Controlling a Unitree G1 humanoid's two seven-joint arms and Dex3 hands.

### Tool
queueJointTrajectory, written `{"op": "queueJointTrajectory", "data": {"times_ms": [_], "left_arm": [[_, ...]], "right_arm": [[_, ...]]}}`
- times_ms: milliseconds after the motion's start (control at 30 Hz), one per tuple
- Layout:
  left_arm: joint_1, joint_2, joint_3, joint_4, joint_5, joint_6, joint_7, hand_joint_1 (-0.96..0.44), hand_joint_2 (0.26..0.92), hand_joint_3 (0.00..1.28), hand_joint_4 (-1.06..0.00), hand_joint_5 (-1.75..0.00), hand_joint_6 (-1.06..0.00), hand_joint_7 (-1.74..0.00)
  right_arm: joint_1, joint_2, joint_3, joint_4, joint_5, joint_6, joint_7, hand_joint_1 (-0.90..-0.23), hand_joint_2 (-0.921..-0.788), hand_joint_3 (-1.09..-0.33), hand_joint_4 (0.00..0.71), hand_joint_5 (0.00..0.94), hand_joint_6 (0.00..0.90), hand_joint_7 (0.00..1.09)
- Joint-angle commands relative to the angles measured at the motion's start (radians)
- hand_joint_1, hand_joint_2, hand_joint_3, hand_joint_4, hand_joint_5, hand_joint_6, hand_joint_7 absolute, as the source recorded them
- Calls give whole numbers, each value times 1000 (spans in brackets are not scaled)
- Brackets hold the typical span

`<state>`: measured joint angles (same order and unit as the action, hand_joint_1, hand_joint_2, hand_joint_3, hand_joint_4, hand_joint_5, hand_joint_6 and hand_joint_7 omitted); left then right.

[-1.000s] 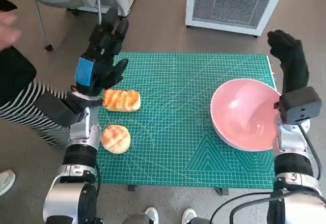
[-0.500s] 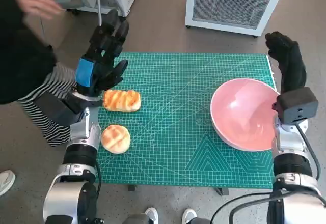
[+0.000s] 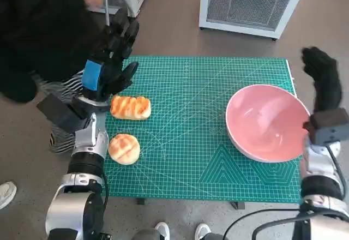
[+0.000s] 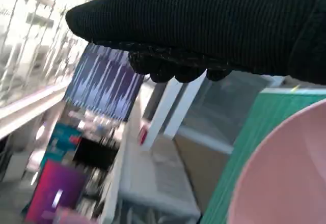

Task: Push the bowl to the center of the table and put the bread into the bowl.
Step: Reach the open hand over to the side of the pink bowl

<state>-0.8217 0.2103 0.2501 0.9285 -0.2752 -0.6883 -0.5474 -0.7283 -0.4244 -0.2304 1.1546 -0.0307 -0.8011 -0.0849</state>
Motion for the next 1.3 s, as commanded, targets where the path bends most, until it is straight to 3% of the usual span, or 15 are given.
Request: {"op": "queueJointTrajectory", "data": {"times_ms": [33,200,633,767,1033,1300], "left_arm": [[-24,12,-1,10,1,7,-7,-539,921,282,-117,-2,-155,-22],[-25,11,1,8,-6,20,-15,-530,921,274,-125,-5,-156,-21],[-22,16,19,-2,-35,54,-48,-511,921,265,-124,-2,-157,-19],[-23,21,27,-4,-48,65,-66,-501,921,264,-119,-1,-157,-18],[-31,30,42,8,-64,70,-90,-477,921,258,-105,-3,-159,-17],[-39,37,58,31,-68,52,-110,-465,921,262,-109,-4,-180,-27]], "right_arm": [[43,6,-31,38,34,9,-14,-704,-921,-855,247,32,105,456],[53,10,-55,61,57,26,-12,-689,-921,-848,271,38,135,476],[81,1,-115,114,116,114,14,-721,-921,-812,301,35,177,489],[86,6,-137,128,142,144,35,-747,-921,-769,308,31,182,478],[88,41,-141,139,148,178,38,-789,-921,-716,322,25,195,452],[89,85,-146,150,158,206,57,-785,-921,-705,321,10,218,406]]}}
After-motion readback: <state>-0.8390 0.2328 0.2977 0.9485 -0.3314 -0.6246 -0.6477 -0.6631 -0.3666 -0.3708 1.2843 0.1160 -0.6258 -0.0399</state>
